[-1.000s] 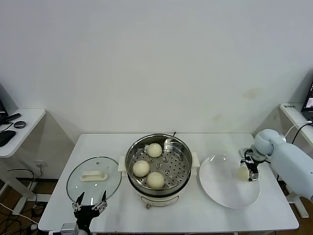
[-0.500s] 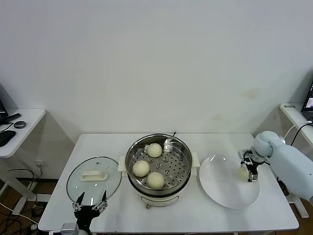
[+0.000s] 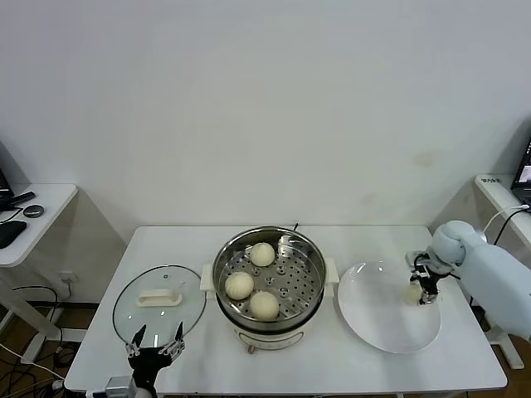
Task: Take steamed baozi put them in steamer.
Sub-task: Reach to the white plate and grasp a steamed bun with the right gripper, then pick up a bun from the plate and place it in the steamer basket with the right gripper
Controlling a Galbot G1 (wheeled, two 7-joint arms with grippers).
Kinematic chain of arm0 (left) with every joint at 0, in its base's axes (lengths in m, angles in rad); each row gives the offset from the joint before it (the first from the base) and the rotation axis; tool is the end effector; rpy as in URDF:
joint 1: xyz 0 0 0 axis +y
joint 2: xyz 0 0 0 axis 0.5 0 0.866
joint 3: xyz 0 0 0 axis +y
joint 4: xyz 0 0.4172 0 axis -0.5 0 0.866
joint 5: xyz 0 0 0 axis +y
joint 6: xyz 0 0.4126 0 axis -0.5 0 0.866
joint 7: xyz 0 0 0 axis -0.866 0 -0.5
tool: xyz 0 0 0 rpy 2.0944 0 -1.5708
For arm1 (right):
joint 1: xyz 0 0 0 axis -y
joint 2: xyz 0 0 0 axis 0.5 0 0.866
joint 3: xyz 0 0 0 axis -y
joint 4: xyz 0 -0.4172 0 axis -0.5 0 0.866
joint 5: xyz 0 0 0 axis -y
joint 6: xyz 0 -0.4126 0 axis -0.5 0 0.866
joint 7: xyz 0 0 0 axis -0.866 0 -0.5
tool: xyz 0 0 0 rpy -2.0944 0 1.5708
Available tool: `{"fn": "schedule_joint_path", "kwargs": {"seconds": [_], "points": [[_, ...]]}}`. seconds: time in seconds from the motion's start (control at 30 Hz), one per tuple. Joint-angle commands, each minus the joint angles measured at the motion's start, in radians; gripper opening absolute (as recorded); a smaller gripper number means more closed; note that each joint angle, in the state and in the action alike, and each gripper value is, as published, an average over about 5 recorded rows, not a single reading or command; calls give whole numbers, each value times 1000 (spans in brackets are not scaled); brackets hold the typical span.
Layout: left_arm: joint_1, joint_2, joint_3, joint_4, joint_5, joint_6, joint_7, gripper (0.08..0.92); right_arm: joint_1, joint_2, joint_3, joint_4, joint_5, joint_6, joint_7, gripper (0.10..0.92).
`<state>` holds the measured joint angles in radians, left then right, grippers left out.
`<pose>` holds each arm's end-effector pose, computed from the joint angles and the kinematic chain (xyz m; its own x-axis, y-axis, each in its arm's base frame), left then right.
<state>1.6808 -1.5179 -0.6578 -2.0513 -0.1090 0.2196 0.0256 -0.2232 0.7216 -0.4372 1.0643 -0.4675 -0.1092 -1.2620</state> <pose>0.1598 0.0609 -0.3949 -0.9323 -0.0664 0.3556 -0.0692 0.9976 0.0048 0.6026 -0.2681 -0.2762 -0.0990 0.0726 0.9924 -0.9949 -0.0238 -0.0975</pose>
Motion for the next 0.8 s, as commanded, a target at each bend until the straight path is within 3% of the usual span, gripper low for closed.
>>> {"fn": "schedule_joint_path", "kwargs": {"seconds": [0.03,0.33,0.5,0.63,0.8], "points": [[2,0,3,-4,4,-1,-2,823,34,-31,-36,50,102,-47,-16,569],[-20,-3,8,-14,43,-5,-14,823,532,-106,-485,283,563,-241,2,534],[-27,7,4,-31,34,-7,-16,823,889,3,-775,379,839,-337,32,535],[-29,13,6,-38,34,-7,-21,823,1003,97,-862,432,1012,-421,80,535],[-25,24,10,-40,38,-9,-24,823,1006,192,-891,452,1105,-492,129,534]]}}
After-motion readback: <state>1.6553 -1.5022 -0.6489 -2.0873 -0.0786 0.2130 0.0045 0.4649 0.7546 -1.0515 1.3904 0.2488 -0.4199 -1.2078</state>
